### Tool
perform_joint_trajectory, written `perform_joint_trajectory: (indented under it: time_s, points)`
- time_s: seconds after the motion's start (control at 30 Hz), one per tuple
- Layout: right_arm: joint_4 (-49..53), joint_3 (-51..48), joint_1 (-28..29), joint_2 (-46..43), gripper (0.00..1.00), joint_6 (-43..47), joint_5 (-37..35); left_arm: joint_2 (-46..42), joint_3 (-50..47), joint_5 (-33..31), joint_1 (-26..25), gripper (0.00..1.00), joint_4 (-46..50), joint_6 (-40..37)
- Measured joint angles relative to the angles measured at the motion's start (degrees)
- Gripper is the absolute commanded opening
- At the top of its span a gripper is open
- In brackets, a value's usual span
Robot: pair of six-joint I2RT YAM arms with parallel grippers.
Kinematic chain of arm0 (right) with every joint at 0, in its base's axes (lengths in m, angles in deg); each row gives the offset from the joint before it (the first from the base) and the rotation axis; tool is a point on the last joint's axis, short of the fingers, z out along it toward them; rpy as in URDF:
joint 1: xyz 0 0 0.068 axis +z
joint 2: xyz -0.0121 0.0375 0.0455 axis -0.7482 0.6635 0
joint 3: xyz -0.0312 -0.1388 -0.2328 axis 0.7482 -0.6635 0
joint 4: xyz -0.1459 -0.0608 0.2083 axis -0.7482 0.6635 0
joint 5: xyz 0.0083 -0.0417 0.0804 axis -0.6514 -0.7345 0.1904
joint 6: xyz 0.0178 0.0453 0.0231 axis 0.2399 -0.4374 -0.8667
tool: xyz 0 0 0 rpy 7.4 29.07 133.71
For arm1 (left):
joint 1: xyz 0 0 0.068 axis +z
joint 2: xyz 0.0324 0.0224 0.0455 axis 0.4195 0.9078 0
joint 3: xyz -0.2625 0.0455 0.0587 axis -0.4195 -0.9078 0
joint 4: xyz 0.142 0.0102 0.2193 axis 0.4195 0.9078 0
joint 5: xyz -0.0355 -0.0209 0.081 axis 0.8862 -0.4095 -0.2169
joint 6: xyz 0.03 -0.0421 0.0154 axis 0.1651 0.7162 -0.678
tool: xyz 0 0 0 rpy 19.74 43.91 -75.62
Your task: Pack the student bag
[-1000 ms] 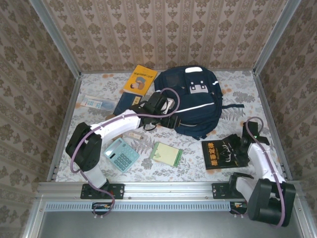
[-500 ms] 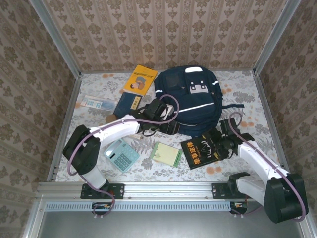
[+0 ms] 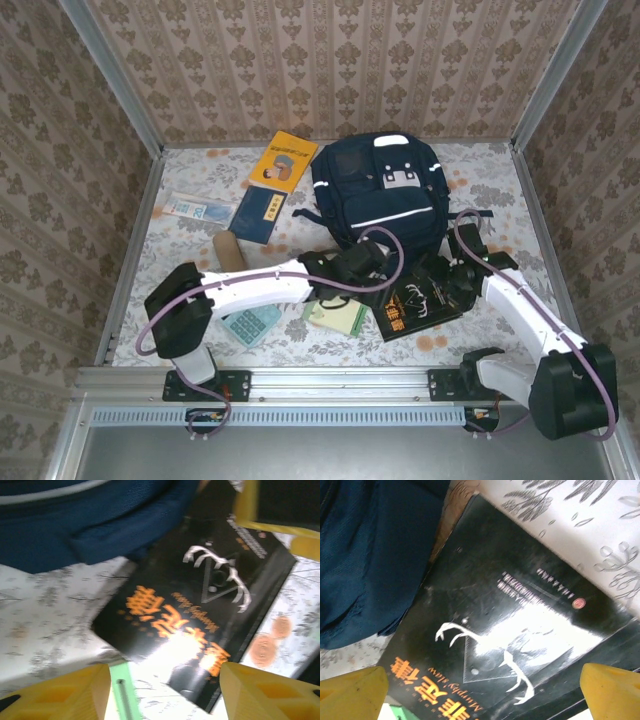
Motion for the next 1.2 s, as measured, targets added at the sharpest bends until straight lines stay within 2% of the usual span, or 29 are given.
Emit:
perform_joint_trajectory:
  time_s: [0.3, 0.53, 0.67, 0.9, 1.2]
  points:
    - [-0.5, 0.4, -8.2, 0.4, 1.0, 4.6, -1.1, 4.1, 0.0, -3.7, -6.1, 0.77, 1.8, -2.3]
    - [-3.7, 0.4, -13.5, 4.3, 0.91, 9.7, 3.5, 4.9, -1.0, -6.4, -8.8, 0.84, 3.2, -3.9]
    - [-6.7, -0.2, -14.0, 5.8, 0.93, 11.2, 6.4, 7.8, -0.3, -6.7, -10.3, 0.86, 3.3, -3.9]
    - [-8.8, -0.9, -14.1, 10.6, 0.93, 12.9, 6.8, 10.9, 2.0, -7.9, -10.6, 0.9, 5.8, -4.3]
    - [-11.6, -4.2, -14.0, 11.1, 0.88, 13.4, 9.6, 13.8, 5.2, -10.8, -11.0, 0.92, 10.0, -5.0]
